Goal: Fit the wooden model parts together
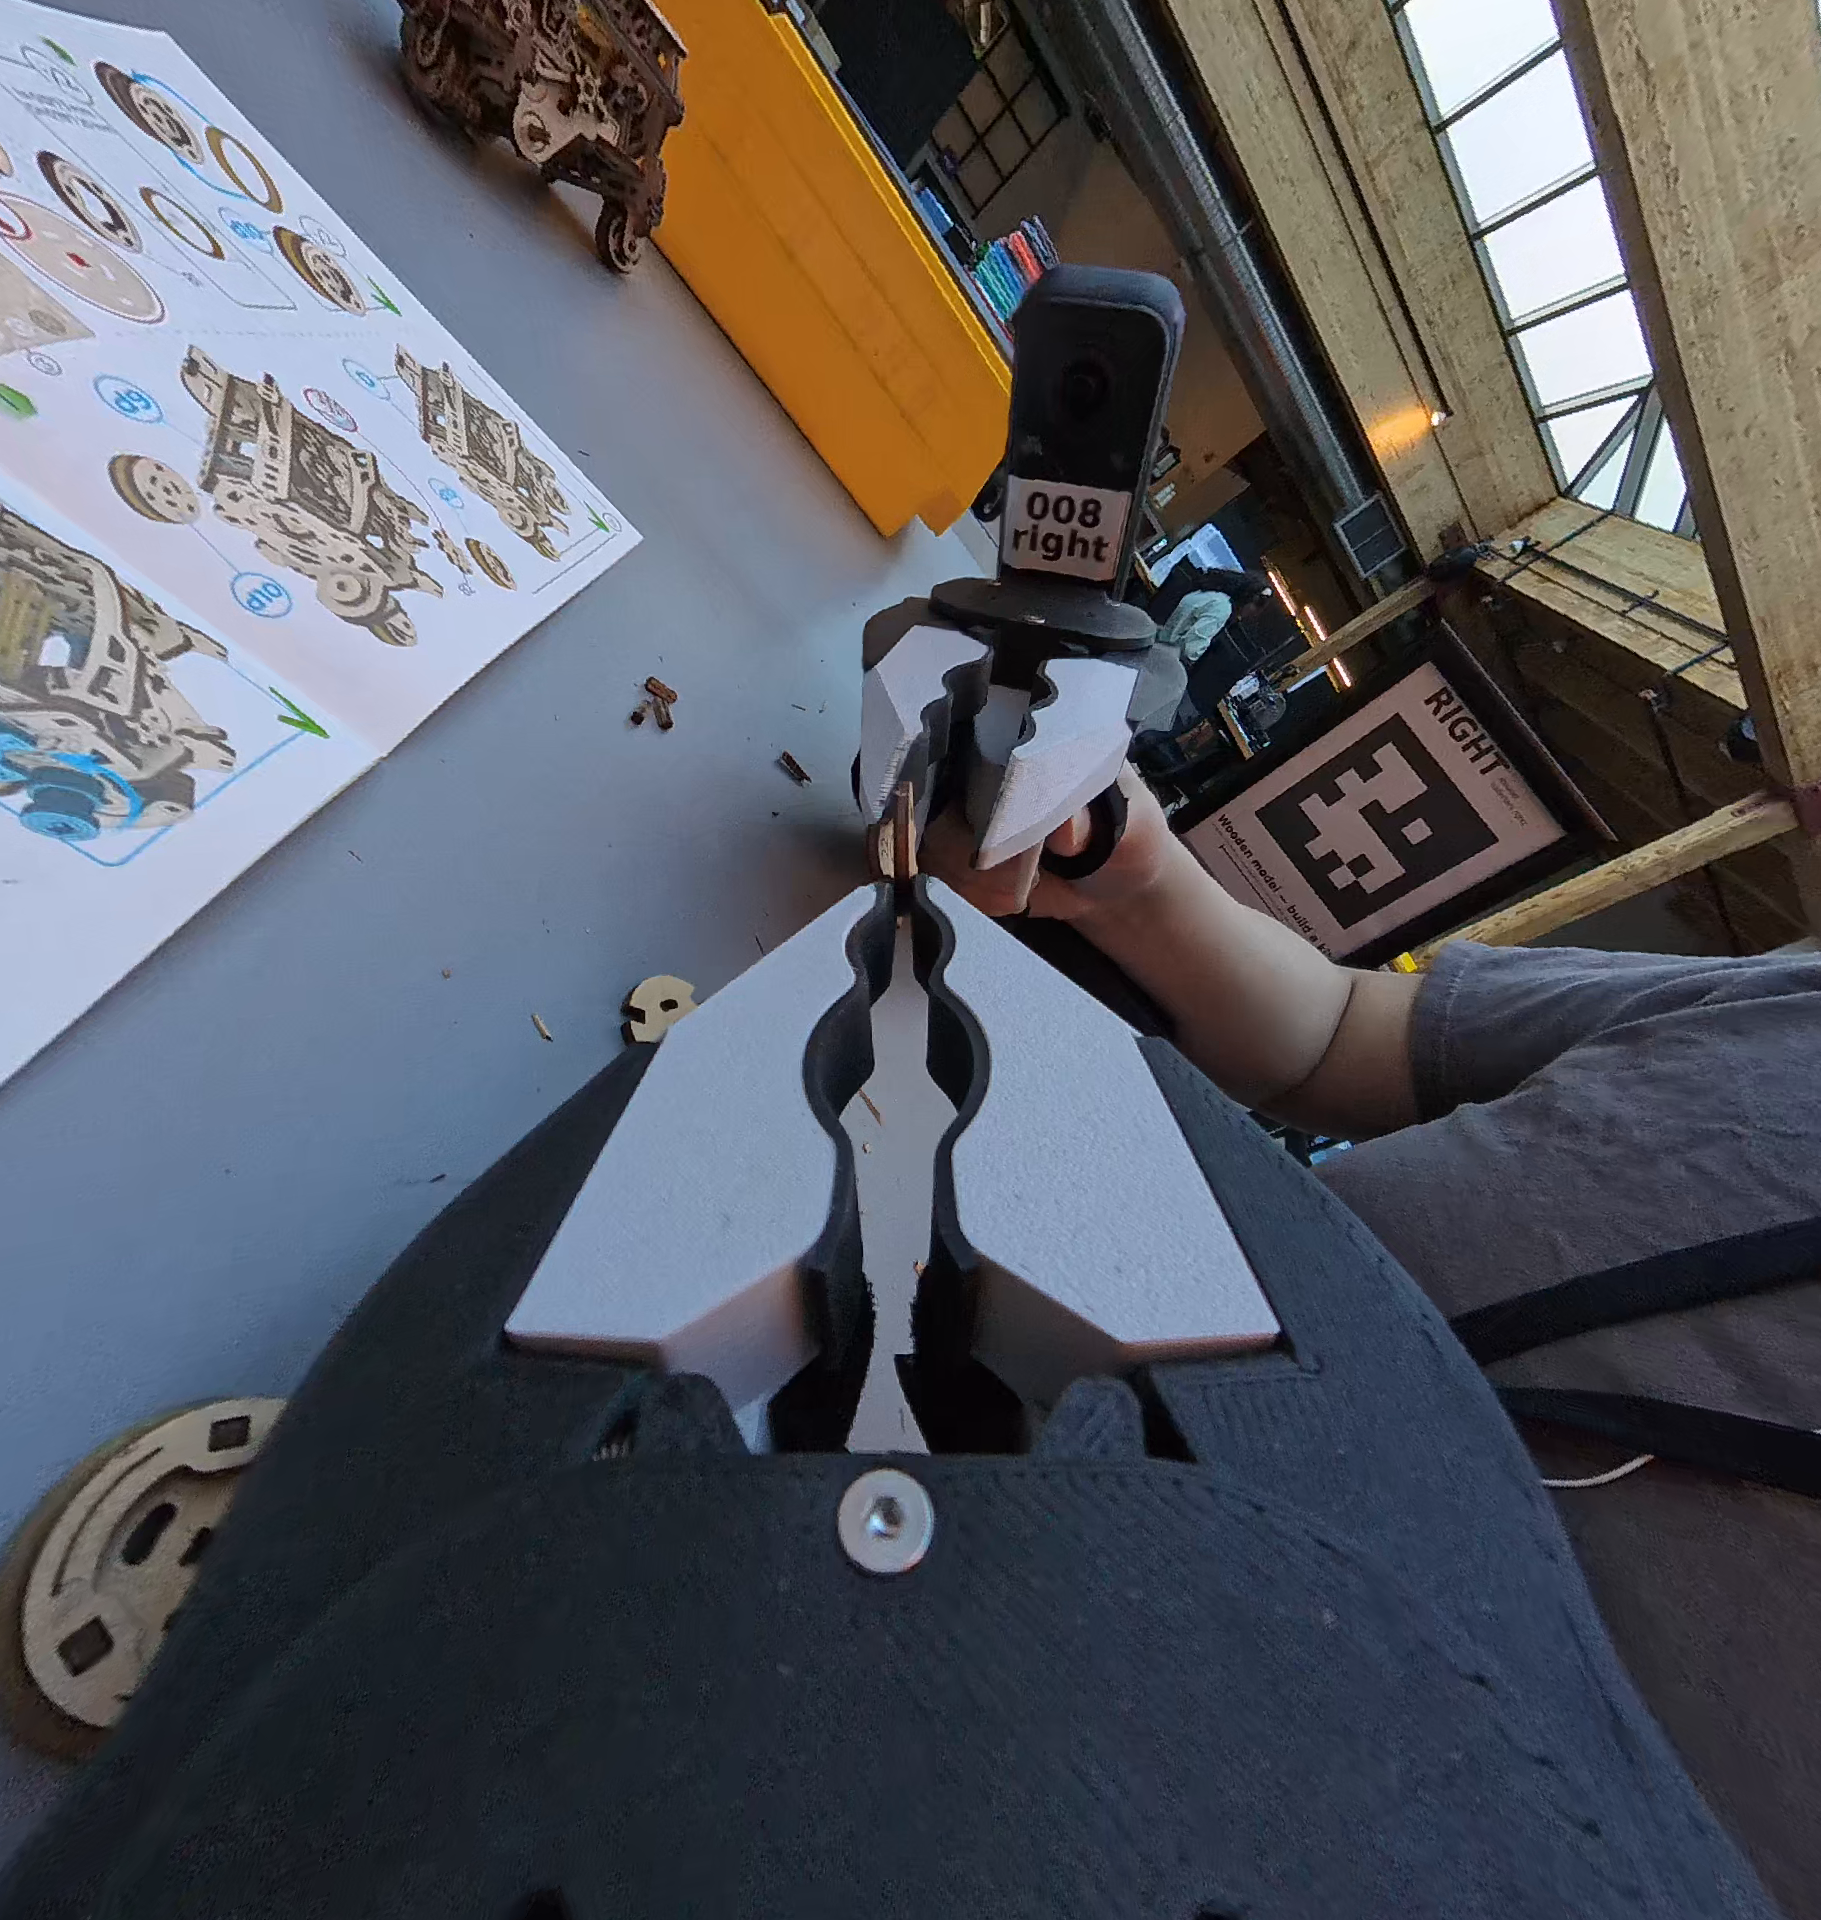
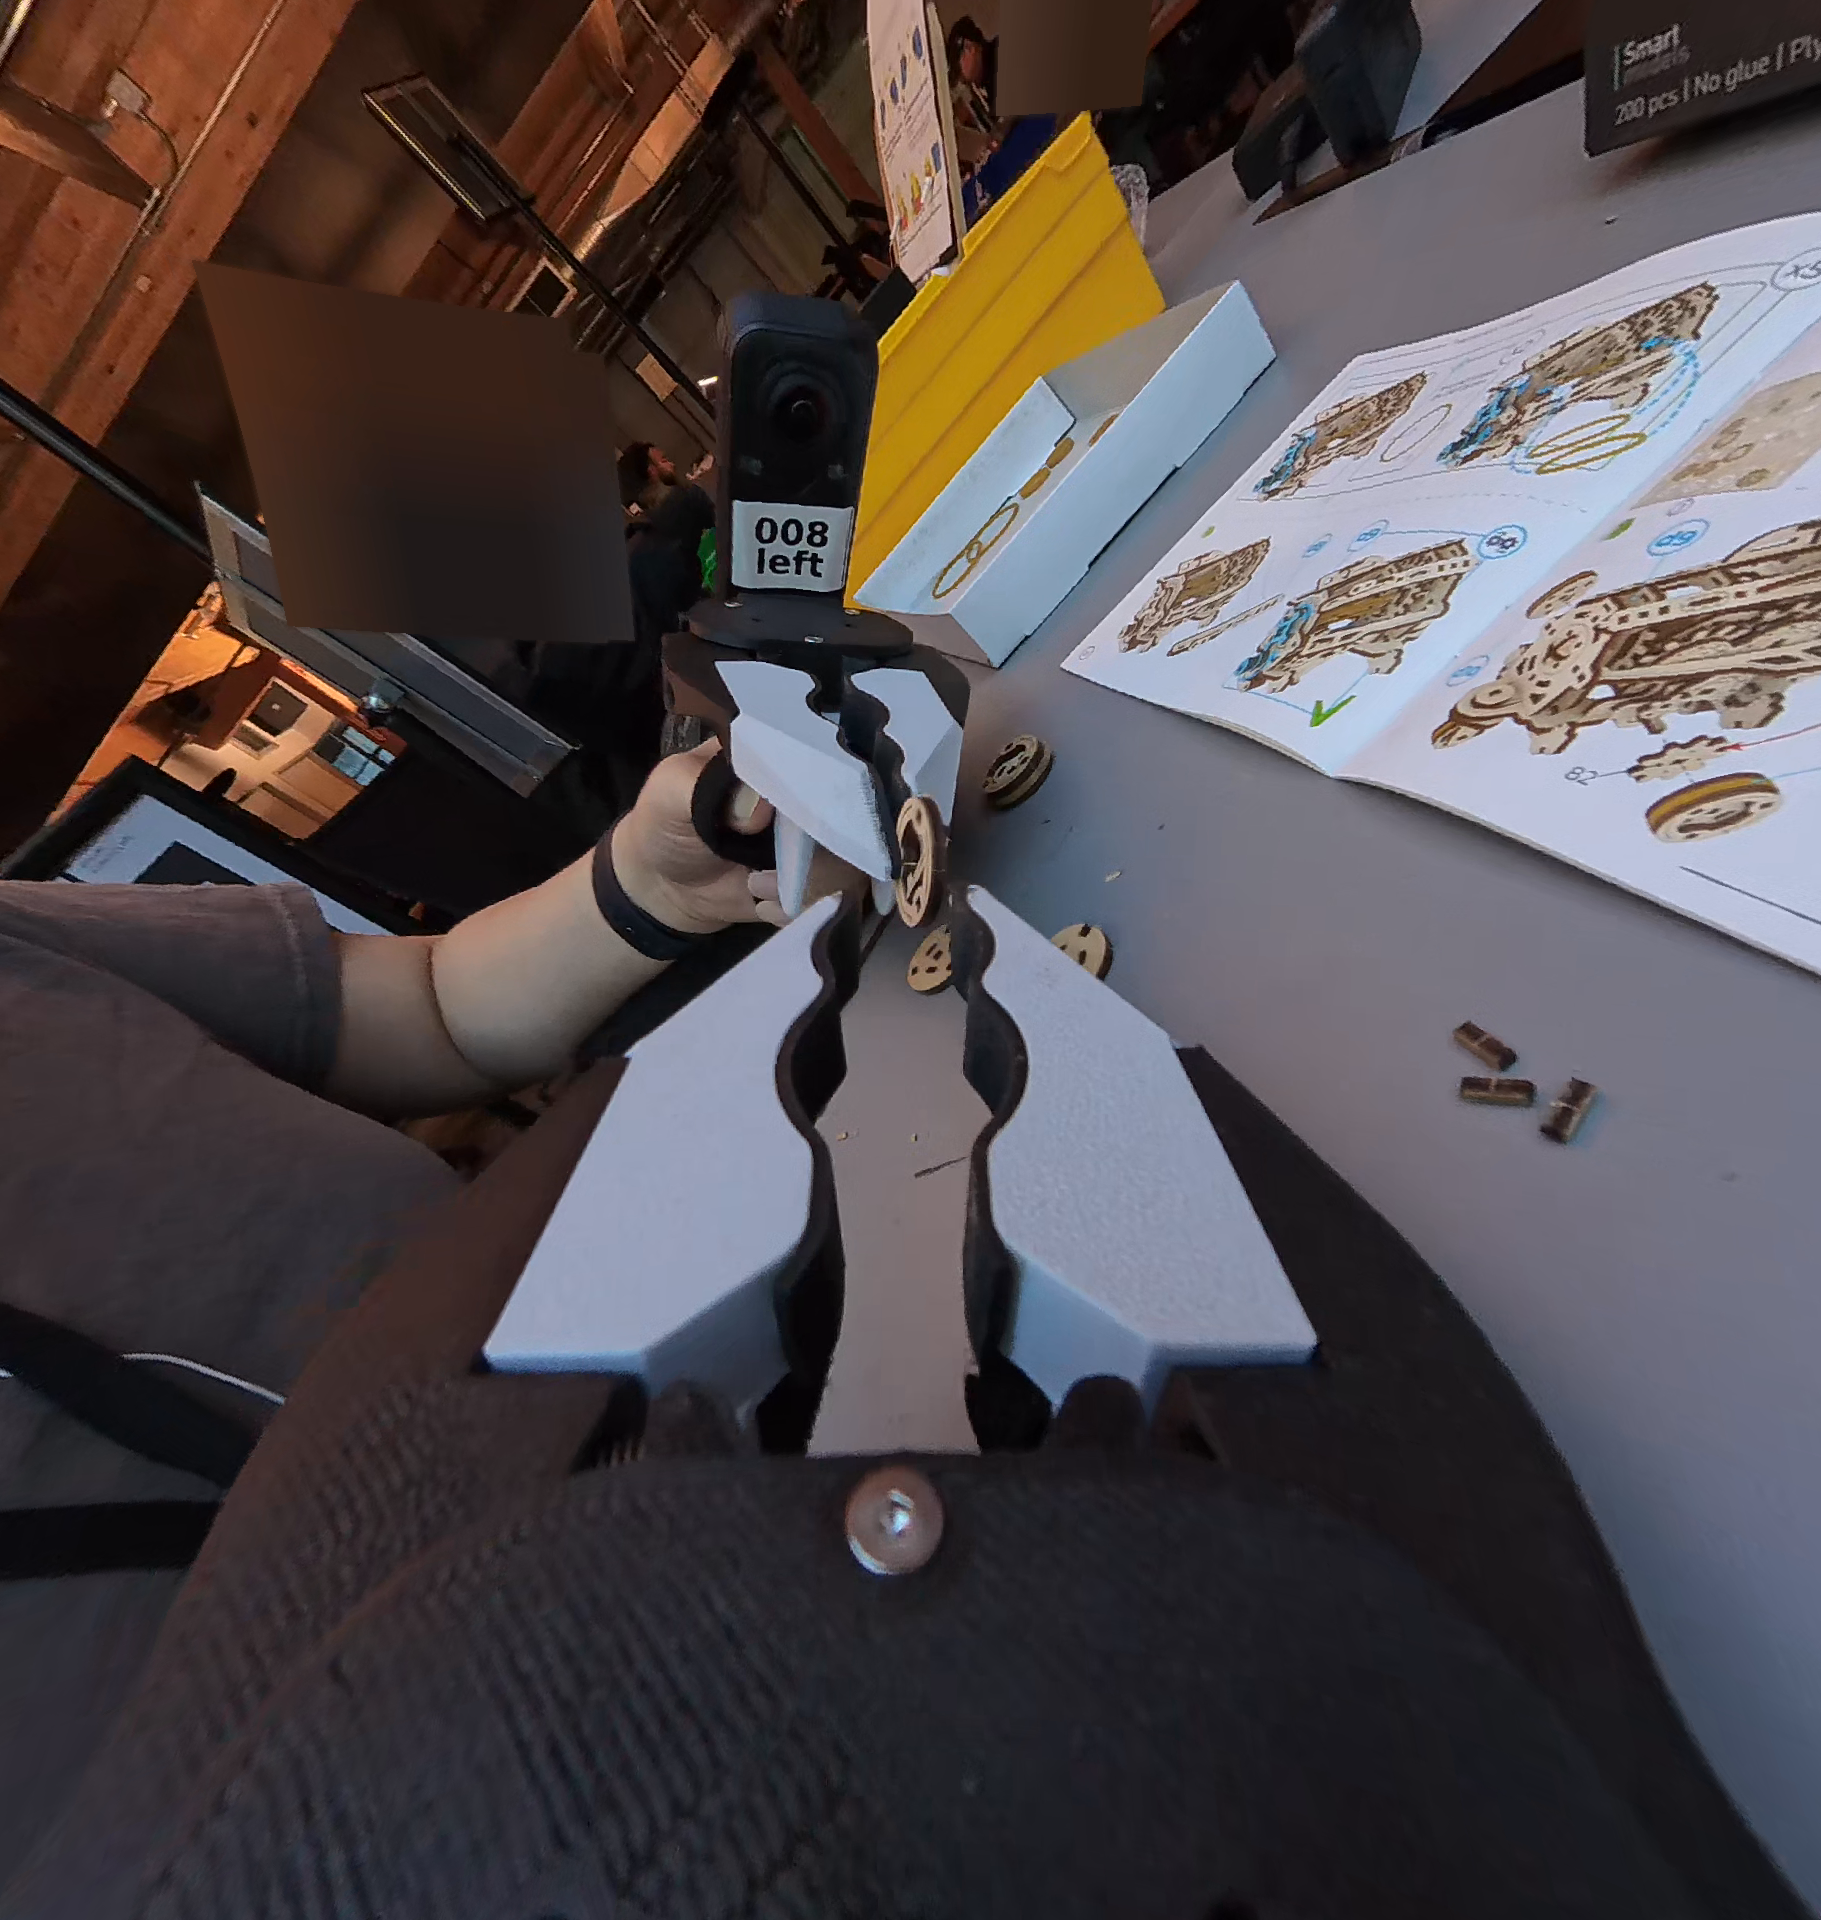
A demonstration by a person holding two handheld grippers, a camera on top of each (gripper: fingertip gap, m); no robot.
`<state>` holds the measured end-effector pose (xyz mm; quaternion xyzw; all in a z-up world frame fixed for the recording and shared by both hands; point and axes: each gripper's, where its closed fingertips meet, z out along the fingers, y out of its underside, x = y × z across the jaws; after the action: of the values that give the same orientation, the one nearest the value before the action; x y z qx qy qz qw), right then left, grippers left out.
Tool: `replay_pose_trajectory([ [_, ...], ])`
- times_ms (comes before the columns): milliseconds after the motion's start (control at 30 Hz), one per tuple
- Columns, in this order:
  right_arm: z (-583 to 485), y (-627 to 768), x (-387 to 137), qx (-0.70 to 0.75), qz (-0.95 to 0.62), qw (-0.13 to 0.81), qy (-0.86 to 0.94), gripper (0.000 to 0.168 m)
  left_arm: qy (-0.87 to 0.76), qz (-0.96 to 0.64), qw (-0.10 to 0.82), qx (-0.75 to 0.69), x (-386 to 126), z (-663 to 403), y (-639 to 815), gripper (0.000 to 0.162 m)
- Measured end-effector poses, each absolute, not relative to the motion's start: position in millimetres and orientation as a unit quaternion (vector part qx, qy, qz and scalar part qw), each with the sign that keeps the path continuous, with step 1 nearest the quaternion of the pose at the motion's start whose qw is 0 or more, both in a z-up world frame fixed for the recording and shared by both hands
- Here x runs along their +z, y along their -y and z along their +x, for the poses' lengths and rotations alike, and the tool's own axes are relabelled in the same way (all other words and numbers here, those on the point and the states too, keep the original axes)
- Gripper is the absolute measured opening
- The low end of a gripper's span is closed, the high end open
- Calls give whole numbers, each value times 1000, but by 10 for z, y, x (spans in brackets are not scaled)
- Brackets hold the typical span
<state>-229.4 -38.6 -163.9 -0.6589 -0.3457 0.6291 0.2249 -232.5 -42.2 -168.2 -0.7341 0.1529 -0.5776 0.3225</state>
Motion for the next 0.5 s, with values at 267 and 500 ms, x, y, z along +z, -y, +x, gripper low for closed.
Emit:
replay_pose_trajectory([
  [267, -2325, 408, -1639, 623, -657, 232, 357, 15, -156, -729, 339, -574, -1631, -2315, 405, 0],
  [500, -2331, 393, -1688, 614, -668, 224, 355, 4, -173, -738, 331, -562, -1677, -2269, 437, 0],
])
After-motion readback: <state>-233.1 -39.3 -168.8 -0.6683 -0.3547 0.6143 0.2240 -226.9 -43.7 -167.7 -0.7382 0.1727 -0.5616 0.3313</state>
